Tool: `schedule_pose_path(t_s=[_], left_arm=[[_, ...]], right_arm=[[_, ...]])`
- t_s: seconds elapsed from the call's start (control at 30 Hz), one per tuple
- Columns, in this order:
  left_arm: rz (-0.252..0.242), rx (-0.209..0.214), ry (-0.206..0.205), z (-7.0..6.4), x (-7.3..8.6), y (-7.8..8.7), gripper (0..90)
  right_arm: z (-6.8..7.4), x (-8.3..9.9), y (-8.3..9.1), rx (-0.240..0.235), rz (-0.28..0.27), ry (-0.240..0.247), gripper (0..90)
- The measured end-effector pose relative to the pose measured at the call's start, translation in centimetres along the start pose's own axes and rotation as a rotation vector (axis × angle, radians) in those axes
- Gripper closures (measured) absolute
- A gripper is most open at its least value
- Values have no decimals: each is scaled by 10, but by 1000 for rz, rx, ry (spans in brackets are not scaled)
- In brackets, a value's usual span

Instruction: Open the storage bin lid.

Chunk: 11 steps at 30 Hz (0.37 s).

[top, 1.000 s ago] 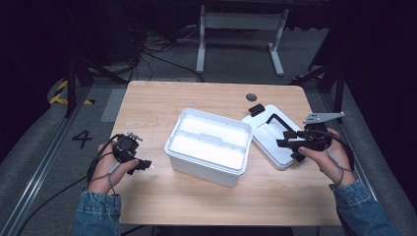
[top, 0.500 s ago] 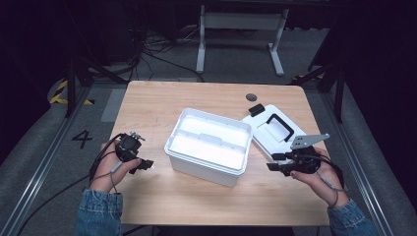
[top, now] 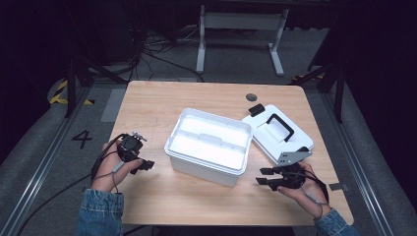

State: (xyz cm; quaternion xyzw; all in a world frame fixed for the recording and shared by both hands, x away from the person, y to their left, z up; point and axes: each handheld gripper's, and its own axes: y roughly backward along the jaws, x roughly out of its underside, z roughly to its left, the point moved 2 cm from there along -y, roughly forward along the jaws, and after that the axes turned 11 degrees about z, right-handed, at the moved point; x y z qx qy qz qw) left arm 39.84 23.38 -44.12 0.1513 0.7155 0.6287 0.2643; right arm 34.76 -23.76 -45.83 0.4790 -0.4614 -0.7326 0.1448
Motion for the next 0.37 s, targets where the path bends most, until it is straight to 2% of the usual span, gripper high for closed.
schedule_pose_path(t_s=[0.17,0.2,0.27,0.33,0.37], left_arm=[[0,5,11,0,0,-1,259],[-2,-4,-3,1,-1,-1,256],[-6,-8,-6,1,-1,-2,246],[-5,6,3,0,-1,-2,242],[-9,2,-6,0,-2,-2,239]], right_arm=[[2,5,-13,13,19,3,566],[3,6,-16,10,27,9,566],[5,8,-20,18,39,19,566],[6,8,-21,19,41,28,566],[7,7,-21,17,33,28,562]])
